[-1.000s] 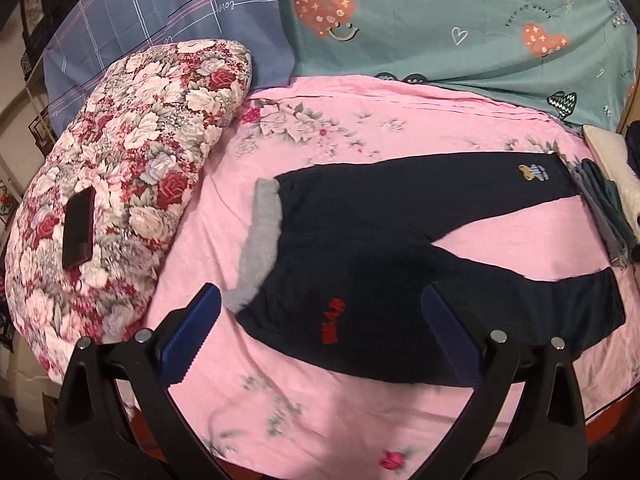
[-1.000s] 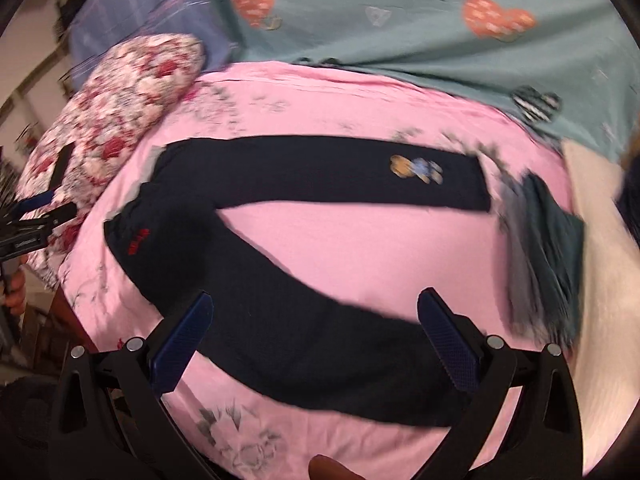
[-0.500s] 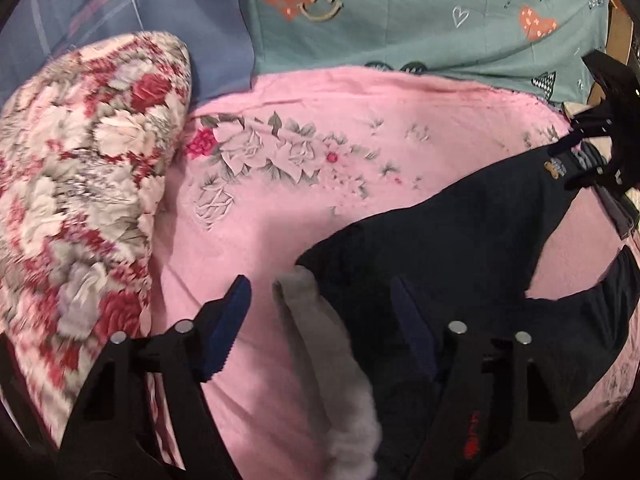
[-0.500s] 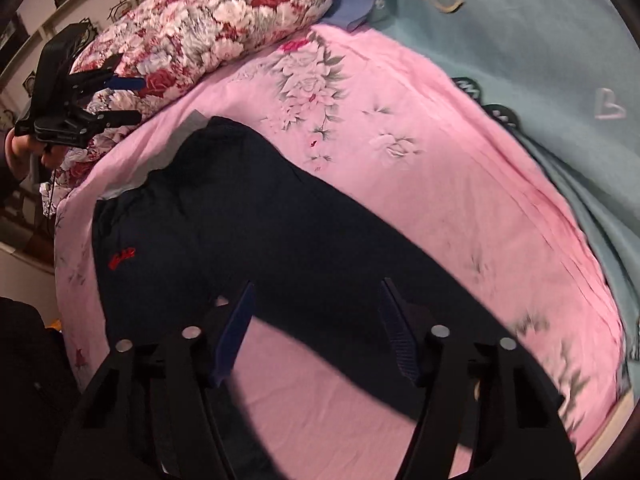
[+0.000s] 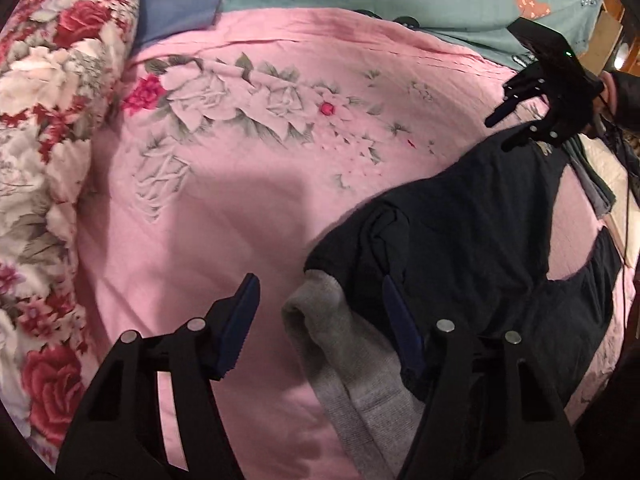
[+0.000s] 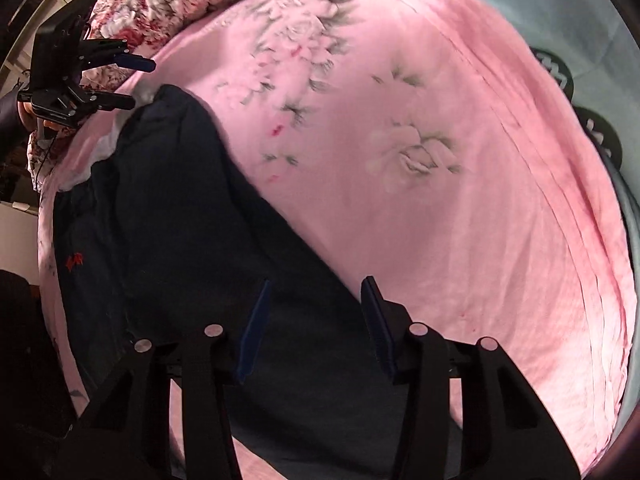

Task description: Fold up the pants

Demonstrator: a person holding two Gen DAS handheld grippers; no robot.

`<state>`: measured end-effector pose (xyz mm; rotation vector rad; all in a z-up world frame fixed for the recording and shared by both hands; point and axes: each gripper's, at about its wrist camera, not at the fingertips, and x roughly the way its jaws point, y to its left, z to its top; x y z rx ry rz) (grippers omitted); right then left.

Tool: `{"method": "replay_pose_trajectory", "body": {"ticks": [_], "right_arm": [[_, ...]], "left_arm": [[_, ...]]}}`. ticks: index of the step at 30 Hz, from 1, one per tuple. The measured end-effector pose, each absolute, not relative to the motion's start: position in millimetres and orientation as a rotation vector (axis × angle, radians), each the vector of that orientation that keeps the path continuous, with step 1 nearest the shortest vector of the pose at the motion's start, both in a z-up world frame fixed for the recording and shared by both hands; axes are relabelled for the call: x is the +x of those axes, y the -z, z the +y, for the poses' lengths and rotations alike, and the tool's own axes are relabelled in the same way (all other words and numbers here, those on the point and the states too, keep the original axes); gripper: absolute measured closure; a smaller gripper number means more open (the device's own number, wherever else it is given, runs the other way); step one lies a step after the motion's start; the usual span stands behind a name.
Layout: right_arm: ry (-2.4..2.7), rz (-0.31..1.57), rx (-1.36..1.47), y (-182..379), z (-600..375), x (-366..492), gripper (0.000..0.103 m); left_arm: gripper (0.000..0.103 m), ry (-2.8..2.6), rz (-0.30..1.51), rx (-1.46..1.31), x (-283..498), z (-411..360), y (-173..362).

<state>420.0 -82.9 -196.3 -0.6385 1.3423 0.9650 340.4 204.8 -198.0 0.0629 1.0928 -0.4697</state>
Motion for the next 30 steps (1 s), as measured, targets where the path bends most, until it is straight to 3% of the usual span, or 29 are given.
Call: {"method": "replay_pose_trajectory", "body": {"ticks": [5, 11, 17, 21, 23, 24, 25, 26, 30], "right_arm": [[-0.966, 1.445, -0.66, 214.0, -95.0, 430.5, 0.064], [-0.968, 1.48, -0.635, 215.0, -106.9, 442.8, 0.084], [-0.951, 1.448, -0.787, 214.9, -104.3, 443.8, 0.082], [-0.996, 1.466, -0.848, 217.1, -99.5, 435.5, 0.066], [-0.996, 1.416, -0.948, 218.3, -96.3, 426.5, 0.067], [-0.981, 1.412, -0.96, 218.3, -95.9, 426.5, 0.073], [-0.967, 1.409, -0.972, 218.2, -95.8, 426.7, 0.093], [-0.962, 1.408, -0.988, 217.8, -96.0, 424.9, 0.097], [-0.945, 1.367, -1.007, 211.1, -93.9, 410.1, 0.099]], "left_arm": [[0.043, 0.558, 1.159, 0.084, 345.9, 198.4, 214.6], [0.055, 0.602, 1.216, 0.052, 352.2, 202.6, 220.8], [0.059, 0.597, 1.225, 0.127, 350.7, 203.4, 213.2], [0.06, 0.601, 1.271, 0.103, 352.8, 203.9, 223.0], [0.06, 0.597, 1.267, 0.111, 352.4, 202.0, 223.5], [0.065, 0.599, 1.265, 0.107, 352.6, 202.1, 222.9], [0.072, 0.606, 1.264, 0.1, 353.5, 201.3, 222.7], [0.074, 0.609, 1.259, 0.1, 352.9, 201.0, 221.7], [0.083, 0.603, 1.209, 0.169, 344.2, 192.5, 211.3]]}}
